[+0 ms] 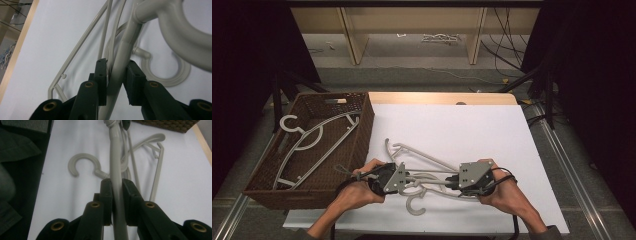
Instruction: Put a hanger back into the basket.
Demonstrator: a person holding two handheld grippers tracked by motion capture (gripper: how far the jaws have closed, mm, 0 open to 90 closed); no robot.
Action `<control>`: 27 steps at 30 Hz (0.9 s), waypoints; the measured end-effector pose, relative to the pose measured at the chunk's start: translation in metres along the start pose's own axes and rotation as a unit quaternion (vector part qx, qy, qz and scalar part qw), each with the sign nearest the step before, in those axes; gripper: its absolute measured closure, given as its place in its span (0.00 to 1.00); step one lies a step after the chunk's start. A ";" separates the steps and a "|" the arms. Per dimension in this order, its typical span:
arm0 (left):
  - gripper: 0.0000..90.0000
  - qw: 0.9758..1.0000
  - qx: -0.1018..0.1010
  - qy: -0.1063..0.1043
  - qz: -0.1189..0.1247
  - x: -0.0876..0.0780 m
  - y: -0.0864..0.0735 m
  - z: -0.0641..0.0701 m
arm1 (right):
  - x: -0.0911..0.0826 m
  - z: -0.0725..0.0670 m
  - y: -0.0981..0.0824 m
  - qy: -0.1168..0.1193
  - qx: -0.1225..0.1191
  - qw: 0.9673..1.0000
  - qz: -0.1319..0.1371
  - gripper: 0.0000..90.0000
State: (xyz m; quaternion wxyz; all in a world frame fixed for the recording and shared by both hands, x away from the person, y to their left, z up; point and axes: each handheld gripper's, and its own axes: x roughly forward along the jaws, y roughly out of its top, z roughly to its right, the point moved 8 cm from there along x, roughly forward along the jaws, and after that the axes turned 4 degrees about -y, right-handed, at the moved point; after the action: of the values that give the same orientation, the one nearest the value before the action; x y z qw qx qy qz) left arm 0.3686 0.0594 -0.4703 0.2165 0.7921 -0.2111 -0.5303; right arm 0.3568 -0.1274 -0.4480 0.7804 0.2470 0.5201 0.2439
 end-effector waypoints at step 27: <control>0.88 0.971 -0.217 -0.028 0.097 -0.033 0.007 -0.020 | -0.028 0.044 0.013 -0.155 0.215 0.960 0.089 0.39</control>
State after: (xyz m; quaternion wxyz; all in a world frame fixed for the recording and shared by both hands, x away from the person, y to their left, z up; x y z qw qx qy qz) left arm 0.3745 0.0750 -0.4350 0.4280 0.6866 -0.1731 -0.5617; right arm 0.3866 -0.1413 -0.4058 0.7549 0.4894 0.4086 0.1535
